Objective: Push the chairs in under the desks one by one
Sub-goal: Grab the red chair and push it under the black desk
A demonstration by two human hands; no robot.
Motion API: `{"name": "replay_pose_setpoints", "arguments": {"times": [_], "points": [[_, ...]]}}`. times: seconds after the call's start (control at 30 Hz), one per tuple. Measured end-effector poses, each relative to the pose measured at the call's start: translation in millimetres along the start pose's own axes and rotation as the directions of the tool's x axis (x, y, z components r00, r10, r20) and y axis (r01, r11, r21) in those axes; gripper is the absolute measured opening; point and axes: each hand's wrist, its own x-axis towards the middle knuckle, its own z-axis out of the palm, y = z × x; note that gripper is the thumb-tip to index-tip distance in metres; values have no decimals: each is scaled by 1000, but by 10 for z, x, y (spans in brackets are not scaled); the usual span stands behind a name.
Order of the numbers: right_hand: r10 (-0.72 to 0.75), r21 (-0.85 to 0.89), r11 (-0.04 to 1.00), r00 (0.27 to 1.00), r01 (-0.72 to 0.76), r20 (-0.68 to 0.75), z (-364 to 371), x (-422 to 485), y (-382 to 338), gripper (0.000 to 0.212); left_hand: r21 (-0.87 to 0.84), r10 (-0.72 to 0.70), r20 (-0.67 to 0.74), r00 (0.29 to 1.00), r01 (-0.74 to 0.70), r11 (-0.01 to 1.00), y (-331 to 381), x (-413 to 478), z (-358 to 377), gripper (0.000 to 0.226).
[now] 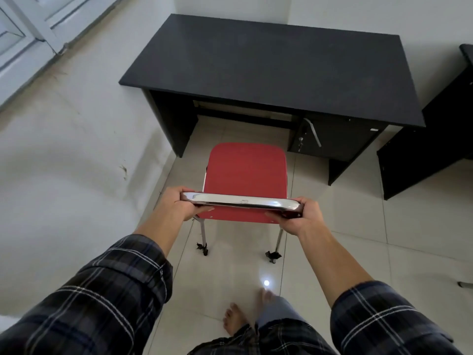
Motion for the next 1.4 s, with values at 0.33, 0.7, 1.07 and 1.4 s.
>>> {"name": "replay_pose_setpoints", "arguments": {"times": [0.33,0.7,1.07,1.4], "points": [[29,-55,998,999,-27,44,1130,477,-373,42,-44,1,-62,998,-4,999,935,562,564,11],[66,-67,996,996,-61,61,2057,876,-859,45,-22,9,-157,988,-12,1000,1615,958,1197,28],[93,21,995,986,-96,142,2764,1139,-1069,14,11,19,-124,992,-18,1000,2278,1251,1650,21],[86,124,987,984,-106,156,3335,1333,-1112,14,52,39,-64,997,-35,998,2851,1496,2030,8]]}}
